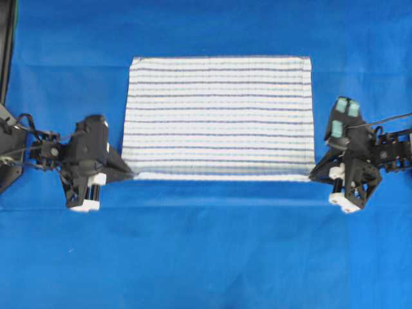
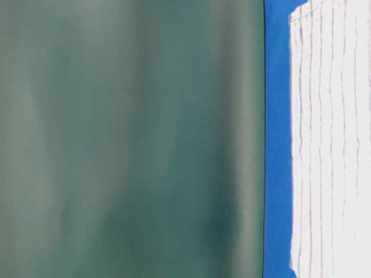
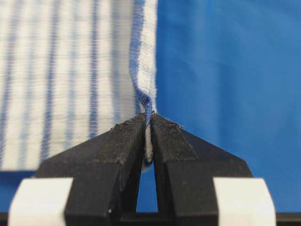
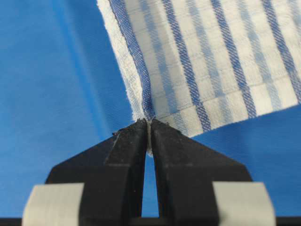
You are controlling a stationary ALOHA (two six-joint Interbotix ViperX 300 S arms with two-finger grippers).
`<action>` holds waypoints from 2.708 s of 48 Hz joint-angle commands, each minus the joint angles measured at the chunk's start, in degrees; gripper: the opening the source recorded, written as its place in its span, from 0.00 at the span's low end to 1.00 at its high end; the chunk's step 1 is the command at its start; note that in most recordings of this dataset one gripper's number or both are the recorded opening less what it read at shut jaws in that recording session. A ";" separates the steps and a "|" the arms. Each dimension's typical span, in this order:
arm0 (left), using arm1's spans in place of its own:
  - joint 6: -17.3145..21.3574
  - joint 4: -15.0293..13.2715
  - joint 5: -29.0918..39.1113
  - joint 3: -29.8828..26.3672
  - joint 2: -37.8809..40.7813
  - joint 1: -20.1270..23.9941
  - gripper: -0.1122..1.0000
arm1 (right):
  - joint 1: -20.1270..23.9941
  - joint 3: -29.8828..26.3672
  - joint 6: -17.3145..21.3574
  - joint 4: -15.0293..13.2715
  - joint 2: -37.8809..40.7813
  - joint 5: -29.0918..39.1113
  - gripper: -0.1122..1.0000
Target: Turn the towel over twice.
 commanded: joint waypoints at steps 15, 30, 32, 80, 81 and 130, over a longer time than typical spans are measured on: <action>-3.87 -0.09 -2.81 -1.23 3.25 -5.45 0.13 | 5.54 -3.16 0.26 0.18 2.29 -0.35 0.15; -3.87 -0.09 -2.72 -2.46 3.60 -5.54 0.13 | 5.89 -3.34 0.18 -0.09 2.29 -0.70 0.15; -3.87 -0.09 -2.72 -2.55 3.52 -5.54 0.14 | 5.89 -3.34 0.18 -0.26 2.29 -0.70 0.15; 11.87 0.09 8.44 -0.62 -34.37 9.58 0.74 | -9.32 -4.04 -1.76 -29.88 -28.65 5.71 0.69; 12.30 0.09 8.26 -0.18 -35.33 10.02 0.74 | -9.93 -3.69 -1.76 -30.41 -29.53 5.54 0.69; 13.01 0.09 7.47 8.61 -49.66 14.50 0.73 | -18.72 7.12 -0.70 -30.50 -37.18 -7.82 0.68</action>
